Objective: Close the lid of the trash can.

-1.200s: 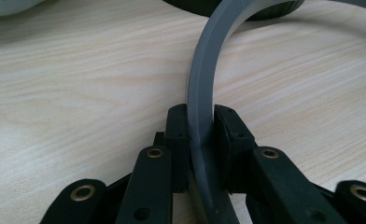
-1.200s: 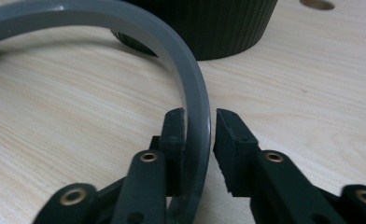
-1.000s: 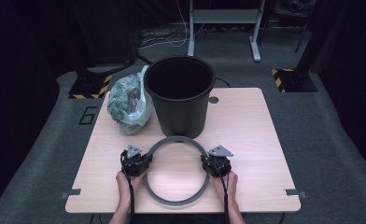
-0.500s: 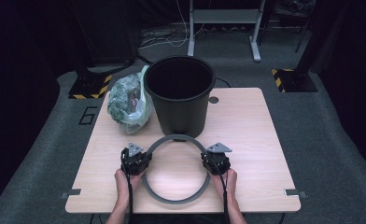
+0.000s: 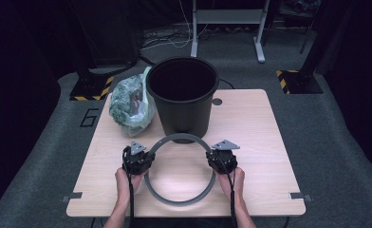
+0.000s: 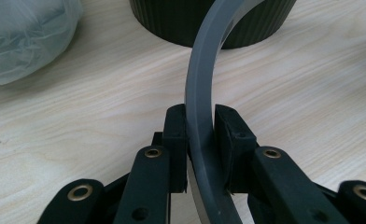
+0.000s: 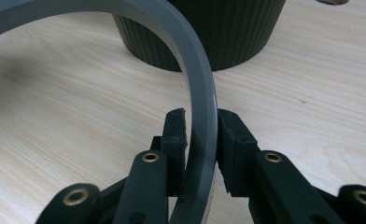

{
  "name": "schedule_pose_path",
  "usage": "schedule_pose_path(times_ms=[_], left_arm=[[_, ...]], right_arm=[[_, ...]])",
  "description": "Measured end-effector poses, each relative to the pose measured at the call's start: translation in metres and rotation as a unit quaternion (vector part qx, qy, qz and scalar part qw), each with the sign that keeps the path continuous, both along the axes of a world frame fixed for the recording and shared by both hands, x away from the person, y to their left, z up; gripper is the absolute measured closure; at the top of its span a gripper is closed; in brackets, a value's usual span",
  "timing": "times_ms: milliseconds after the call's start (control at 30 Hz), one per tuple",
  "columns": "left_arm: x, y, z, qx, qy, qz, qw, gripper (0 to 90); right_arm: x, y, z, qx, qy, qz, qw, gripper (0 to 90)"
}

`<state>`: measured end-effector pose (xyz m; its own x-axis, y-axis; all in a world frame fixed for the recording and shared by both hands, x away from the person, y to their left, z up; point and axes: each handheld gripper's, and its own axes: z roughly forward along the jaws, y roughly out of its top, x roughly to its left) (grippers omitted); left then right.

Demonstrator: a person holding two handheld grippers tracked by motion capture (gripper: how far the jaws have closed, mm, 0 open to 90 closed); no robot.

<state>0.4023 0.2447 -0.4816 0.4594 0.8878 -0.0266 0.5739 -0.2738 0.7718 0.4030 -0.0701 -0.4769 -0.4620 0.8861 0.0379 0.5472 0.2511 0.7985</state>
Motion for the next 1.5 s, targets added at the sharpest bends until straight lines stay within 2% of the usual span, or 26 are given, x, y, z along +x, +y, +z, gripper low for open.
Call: schedule_pose_path(times_ms=[300,567,933,1500], left_arm=[[-0.007,0.001,0.018,0.004,-0.011,-0.005,0.9999,74.4],[-0.008,0.002,0.032,0.005,-0.012,-0.009,0.9999,74.0],[-0.011,0.003,0.051,0.004,-0.033,-0.014,0.9993,73.9],[-0.016,0.006,0.072,0.001,-0.065,-0.014,0.9978,73.9]], right_arm=[[-0.005,0.000,0.018,-0.003,-0.006,0.007,1.0000,73.6],[-0.007,0.001,0.033,-0.007,-0.010,0.011,0.9999,73.5],[-0.010,0.001,0.052,-0.012,-0.024,0.014,0.9995,73.4],[-0.015,0.004,0.074,-0.016,-0.053,0.017,0.9983,73.2]])
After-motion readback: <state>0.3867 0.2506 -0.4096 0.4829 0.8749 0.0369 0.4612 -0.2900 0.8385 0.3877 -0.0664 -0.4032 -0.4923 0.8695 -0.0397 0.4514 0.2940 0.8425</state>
